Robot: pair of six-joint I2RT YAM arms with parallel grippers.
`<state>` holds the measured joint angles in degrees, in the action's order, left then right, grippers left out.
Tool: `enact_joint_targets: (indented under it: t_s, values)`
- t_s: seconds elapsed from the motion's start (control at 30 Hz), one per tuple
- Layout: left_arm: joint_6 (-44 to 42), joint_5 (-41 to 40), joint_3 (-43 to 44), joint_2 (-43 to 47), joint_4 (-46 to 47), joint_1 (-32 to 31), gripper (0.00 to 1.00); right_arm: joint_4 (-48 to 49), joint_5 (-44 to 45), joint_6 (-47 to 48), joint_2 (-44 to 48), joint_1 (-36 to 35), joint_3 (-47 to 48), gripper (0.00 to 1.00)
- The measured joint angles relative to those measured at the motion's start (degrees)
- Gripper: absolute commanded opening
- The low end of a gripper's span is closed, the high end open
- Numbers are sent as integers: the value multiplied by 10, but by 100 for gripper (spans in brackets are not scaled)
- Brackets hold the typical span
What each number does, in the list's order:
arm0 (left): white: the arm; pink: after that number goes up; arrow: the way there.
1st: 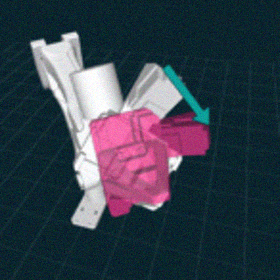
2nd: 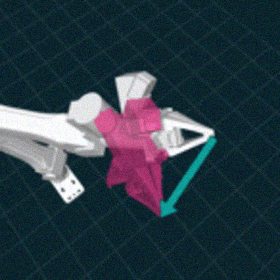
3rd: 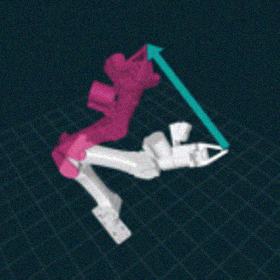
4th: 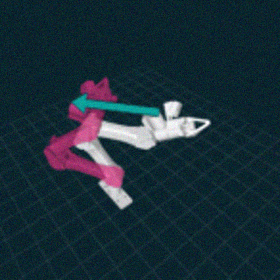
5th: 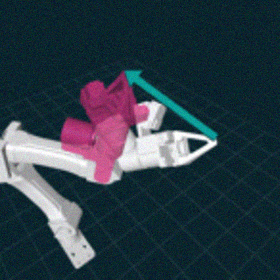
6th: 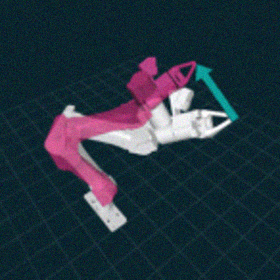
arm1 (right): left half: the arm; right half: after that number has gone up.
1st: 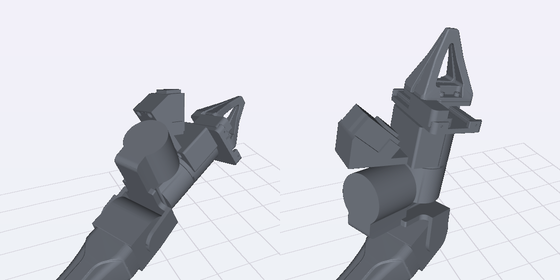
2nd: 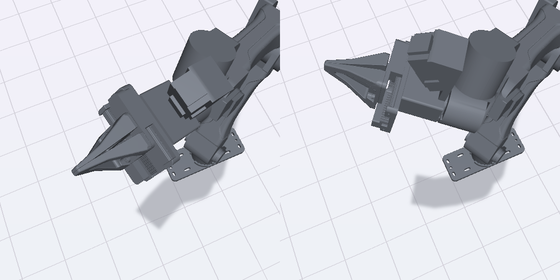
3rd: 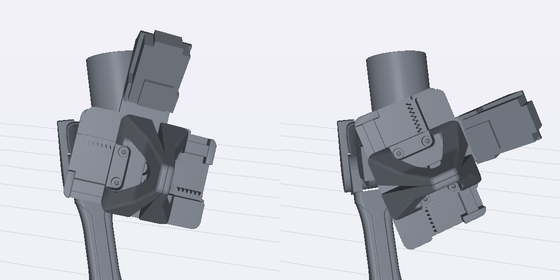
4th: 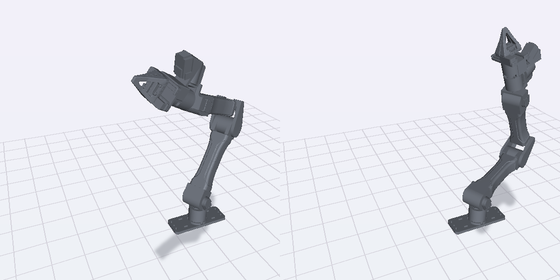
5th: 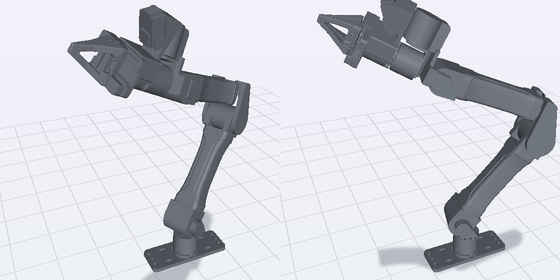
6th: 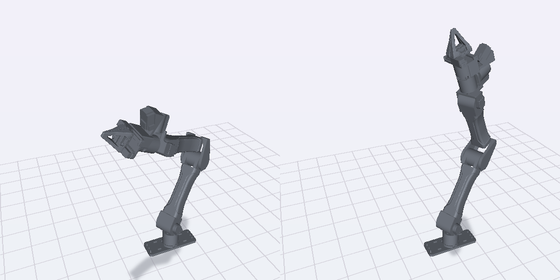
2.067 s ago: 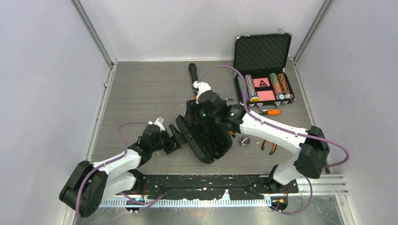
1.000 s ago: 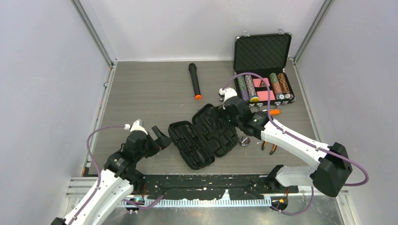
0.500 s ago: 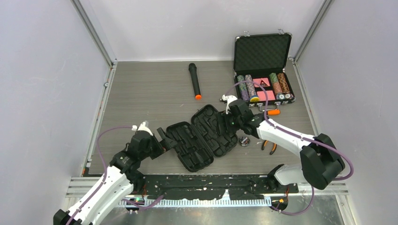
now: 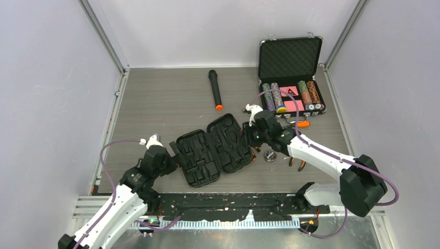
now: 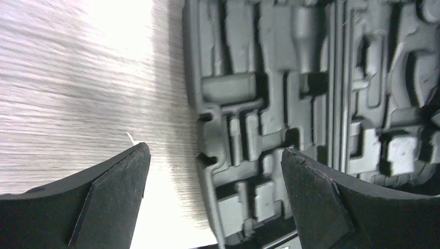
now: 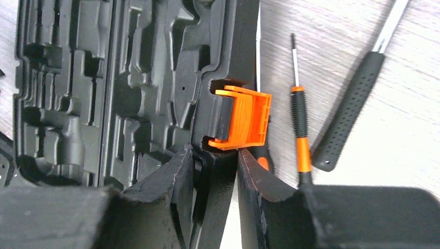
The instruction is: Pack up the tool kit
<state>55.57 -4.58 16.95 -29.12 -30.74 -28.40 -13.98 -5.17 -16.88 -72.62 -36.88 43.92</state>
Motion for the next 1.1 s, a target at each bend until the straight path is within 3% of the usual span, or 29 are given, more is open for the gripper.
enact_joint_targets:
  t_s: [0.3, 0.63, 0.73, 0.83, 1.0, 1.1]
  values:
    - [-66, -104, 105, 74, -108, 0, 98, 71, 69, -91, -59, -105, 0, 6]
    - [-97, -90, 117, 47, -127, 0, 98, 140, 201, -282, -184, -201, 42, 6]
    - [-98, -80, 115, 33, -120, 0, 98, 149, 218, -315, -192, -203, 37, 24]
    - [-99, -75, 113, 17, -110, 0, 98, 157, 226, -337, -191, -203, 25, 33]
    - [-112, -68, 113, -30, -83, 2, 98, 157, 217, -336, -181, -200, 21, 63]
    - [-127, -63, 118, -57, -80, 12, 98, 141, 206, -310, -153, -191, 21, 70]
